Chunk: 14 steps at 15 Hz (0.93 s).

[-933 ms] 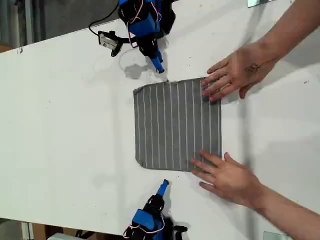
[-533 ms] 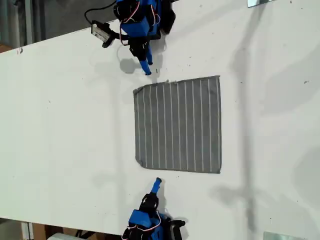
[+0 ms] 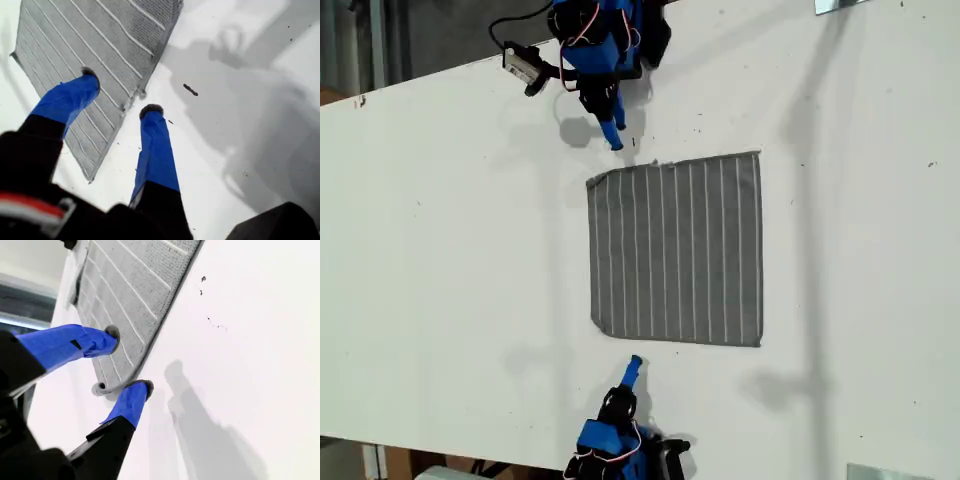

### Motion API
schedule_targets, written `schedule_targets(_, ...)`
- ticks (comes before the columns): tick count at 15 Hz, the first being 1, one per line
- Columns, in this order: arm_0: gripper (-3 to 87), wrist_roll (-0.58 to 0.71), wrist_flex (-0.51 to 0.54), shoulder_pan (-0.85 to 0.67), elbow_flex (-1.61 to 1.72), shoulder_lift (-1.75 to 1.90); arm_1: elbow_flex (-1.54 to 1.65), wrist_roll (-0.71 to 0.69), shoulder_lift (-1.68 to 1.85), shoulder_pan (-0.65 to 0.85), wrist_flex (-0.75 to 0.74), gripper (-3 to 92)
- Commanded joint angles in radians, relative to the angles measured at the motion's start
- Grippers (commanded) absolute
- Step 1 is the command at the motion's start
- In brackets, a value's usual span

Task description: Grasp corners of a square towel and fold twice.

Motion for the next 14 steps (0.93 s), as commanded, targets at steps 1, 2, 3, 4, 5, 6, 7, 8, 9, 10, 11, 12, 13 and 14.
schedule_targets(1, 17.3, 0.005, -0.012, -0.009, 0.003, 0.005, -0.055, -0.011, 0.000, 0.006, 0.011, 22.1)
schedule_targets(2, 17.3, 0.005, -0.012, -0.009, 0.003, 0.005, -0.055, -0.011, 0.000, 0.005, 0.011, 22.1)
schedule_targets(3, 17.3, 0.005, -0.012, -0.009, 0.003, 0.005, -0.055, -0.011, 0.000, 0.005, 0.011, 22.1)
schedule_targets(4, 17.3, 0.005, -0.012, -0.009, 0.003, 0.005, -0.055, -0.011, 0.000, 0.005, 0.011, 22.1)
schedule_targets(5, 17.2, -0.031, -0.012, -0.017, 0.003, 0.005, -0.055, -0.011, 0.000, 0.006, 0.011, 22.1)
schedule_targets(6, 17.2, -0.061, -0.012, -0.032, 0.003, 0.005, -0.055, -0.009, 0.000, 0.029, 0.012, 21.8)
schedule_targets(7, 17.2, -0.167, -0.012, 0.014, 0.003, 0.005, -0.055, -0.009, 0.000, 0.046, 0.012, 21.9)
schedule_targets(8, 17.2, -0.327, -0.012, 0.094, 0.003, 0.005, -0.064, -0.009, 0.006, 0.028, -0.012, 21.8)
schedule_targets(9, 17.2, -0.348, -0.011, 0.133, 0.003, 0.005, -0.074, 0.003, 0.006, 0.037, 0.037, 21.1)
schedule_targets(10, 17.2, -0.368, -0.011, 0.130, 0.003, 0.005, -0.089, -0.003, 0.006, 0.141, 0.049, 21.1)
schedule_targets(11, 17.8, -0.557, -0.011, 0.092, 0.003, 0.005, -0.075, 0.000, 0.006, 0.158, -0.005, 21.3)
schedule_targets(12, 18.9, -0.578, -0.006, 0.081, -0.003, 0.005, -0.012, 0.006, 0.005, 0.064, -0.181, 20.2)
schedule_targets(13, 19.1, -0.505, 0.003, 0.078, -0.005, 0.005, 0.017, -0.118, -0.048, -0.037, -0.442, 22.6)
schedule_targets(14, 22.0, -0.431, -0.049, 0.067, -0.002, 0.006, -0.126, -0.190, -0.218, -0.035, -0.462, 26.1)
